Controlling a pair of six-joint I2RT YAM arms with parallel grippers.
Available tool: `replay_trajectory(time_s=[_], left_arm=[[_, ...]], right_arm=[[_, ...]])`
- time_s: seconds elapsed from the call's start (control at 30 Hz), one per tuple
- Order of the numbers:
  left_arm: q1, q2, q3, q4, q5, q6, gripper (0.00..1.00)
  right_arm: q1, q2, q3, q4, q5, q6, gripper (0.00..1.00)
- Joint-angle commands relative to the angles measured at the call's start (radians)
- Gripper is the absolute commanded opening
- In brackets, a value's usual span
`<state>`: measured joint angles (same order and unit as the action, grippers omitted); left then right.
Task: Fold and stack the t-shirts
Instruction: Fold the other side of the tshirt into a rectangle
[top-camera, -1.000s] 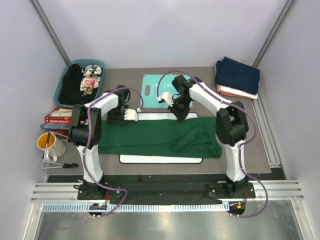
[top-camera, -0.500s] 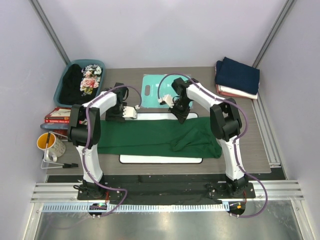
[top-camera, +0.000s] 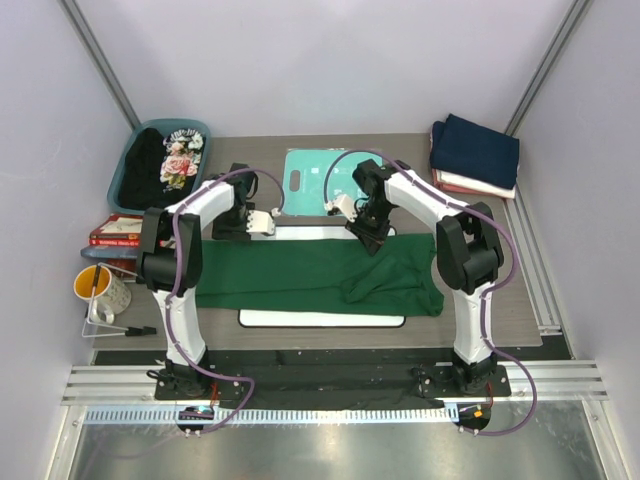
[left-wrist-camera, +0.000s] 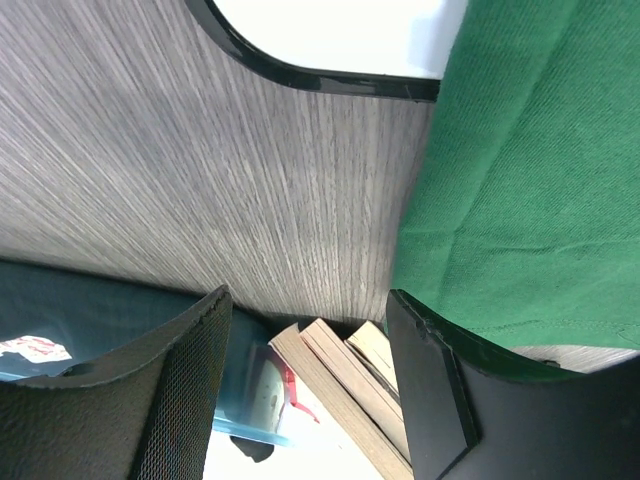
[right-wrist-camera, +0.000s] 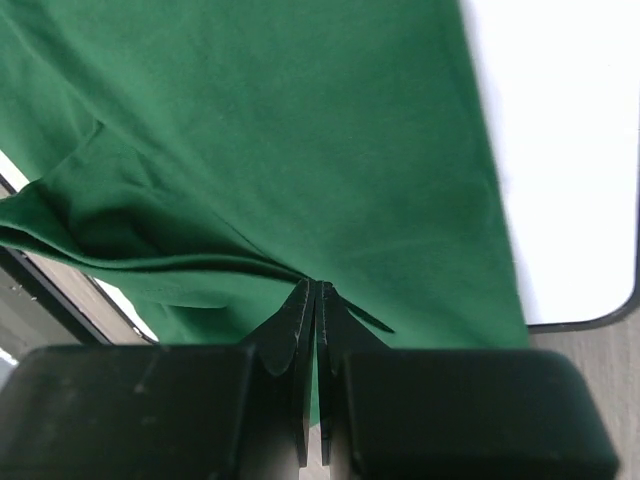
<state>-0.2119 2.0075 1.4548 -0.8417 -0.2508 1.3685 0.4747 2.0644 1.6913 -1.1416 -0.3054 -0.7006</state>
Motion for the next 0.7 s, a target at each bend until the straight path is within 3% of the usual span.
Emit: replay_trajectory(time_s=[0.0, 0.67], left_arm=[[0.003, 0.01, 0.033, -0.025, 0.012, 0.0, 0.64], [0.003, 0.031, 0.058, -0.034, 0.024, -0.003, 0.64]], right_arm=[[0.001, 0.002, -0.004, -0.018, -0.035, 0.003, 0.08], [0.015, 0.014, -0.125, -0.004, -0.054, 0.016, 0.09]])
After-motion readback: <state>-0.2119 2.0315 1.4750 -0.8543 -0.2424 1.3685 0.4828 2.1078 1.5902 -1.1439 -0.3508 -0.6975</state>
